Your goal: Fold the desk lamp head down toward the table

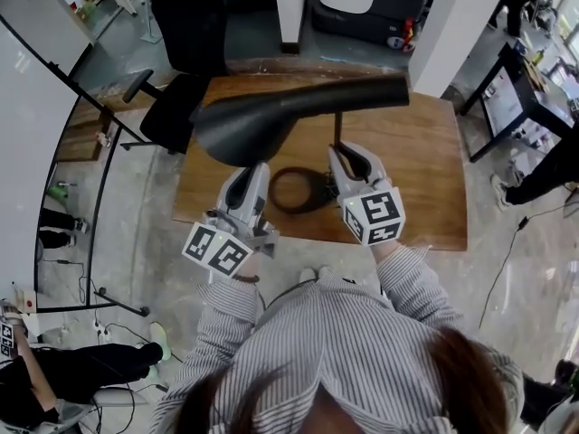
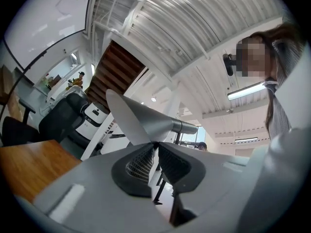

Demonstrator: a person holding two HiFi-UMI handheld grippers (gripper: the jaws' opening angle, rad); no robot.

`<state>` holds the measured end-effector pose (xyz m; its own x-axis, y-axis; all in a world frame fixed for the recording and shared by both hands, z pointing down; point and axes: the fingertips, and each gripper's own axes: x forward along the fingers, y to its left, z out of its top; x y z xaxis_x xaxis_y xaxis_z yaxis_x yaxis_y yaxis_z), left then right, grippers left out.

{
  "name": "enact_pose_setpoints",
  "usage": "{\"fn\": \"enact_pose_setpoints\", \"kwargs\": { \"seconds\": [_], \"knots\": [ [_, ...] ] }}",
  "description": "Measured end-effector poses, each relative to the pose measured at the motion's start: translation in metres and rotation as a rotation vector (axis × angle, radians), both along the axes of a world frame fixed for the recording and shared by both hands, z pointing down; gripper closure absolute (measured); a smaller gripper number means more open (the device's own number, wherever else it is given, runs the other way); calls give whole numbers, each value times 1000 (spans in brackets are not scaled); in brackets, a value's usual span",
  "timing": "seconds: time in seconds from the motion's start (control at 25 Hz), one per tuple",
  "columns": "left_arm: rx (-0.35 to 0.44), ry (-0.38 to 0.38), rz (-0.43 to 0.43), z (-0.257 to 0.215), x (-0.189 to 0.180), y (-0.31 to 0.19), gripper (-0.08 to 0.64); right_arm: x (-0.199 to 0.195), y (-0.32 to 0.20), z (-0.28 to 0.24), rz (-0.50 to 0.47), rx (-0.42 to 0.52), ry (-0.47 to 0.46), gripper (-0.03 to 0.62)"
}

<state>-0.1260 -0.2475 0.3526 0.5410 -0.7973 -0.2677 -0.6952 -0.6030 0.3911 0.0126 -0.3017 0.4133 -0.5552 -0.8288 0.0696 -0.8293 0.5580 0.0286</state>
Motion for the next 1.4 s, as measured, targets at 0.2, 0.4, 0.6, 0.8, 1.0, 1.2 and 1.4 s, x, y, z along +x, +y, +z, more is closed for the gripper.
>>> {"fn": "enact_pose_setpoints", "kwargs": {
  "seconds": [0.2,0.4,0.6,0.8,1.0,1.2,1.4],
  "knots": [
    [-71,18,31,21,20,3,526,0,0,-1,-1,7,0,549],
    [-129,32,66,36,38,3,529,0,-1,-1,1,5,-1,549],
    [-156,94,109,49,50,8,532,-2,3,0,12,13,-4,549],
    [-171,127,136,55,62,8,535,0,3,0,12,14,-2,549],
    [-195,142,151,58,68,8,535,-2,3,2,14,15,0,549],
    [-183,122,148,61,68,8,537,-4,3,3,13,13,-1,551],
    [-171,30,112,61,70,10,532,-3,6,1,-9,14,6,549]
  ]
}}
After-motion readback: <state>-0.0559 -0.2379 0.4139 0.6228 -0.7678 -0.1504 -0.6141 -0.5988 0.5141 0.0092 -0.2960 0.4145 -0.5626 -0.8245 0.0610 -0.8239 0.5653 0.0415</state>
